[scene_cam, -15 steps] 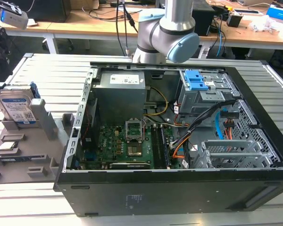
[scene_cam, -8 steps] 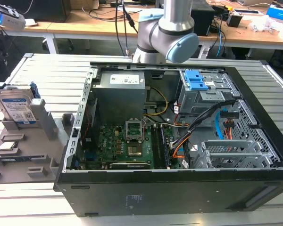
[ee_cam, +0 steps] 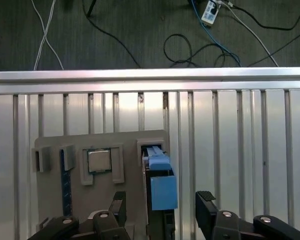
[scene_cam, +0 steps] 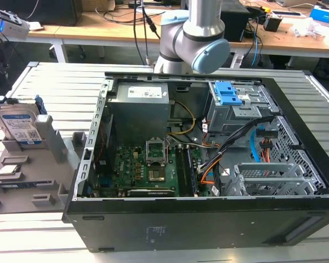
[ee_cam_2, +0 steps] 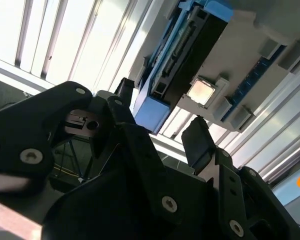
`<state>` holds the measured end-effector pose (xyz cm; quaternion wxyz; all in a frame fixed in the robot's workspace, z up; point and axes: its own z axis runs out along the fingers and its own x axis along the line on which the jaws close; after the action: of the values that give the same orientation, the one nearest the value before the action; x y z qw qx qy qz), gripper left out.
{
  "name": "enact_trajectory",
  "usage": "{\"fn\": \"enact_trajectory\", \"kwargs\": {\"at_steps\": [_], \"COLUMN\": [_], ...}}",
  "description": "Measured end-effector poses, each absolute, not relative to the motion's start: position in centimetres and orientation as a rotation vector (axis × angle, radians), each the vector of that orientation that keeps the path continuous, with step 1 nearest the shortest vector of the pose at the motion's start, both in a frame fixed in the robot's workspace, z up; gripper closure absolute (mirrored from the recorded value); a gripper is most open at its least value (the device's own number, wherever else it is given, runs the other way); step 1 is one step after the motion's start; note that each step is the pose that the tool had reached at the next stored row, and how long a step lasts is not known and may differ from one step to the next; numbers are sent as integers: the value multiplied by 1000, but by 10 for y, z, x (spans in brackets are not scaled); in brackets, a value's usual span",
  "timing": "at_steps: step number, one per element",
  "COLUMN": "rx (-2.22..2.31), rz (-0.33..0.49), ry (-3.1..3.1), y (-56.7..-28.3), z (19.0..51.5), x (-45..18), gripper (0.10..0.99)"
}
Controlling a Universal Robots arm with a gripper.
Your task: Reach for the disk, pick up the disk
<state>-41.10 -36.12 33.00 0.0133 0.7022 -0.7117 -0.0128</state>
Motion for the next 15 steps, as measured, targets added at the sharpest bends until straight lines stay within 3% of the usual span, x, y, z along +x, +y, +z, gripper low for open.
{"fn": "enact_trajectory", "kwargs": {"at_steps": [15], "rx": [2186], "rz": [-24], "ry": [-2205], "y": [-360], "z": [299], "x": [-412], "gripper": [424]}}
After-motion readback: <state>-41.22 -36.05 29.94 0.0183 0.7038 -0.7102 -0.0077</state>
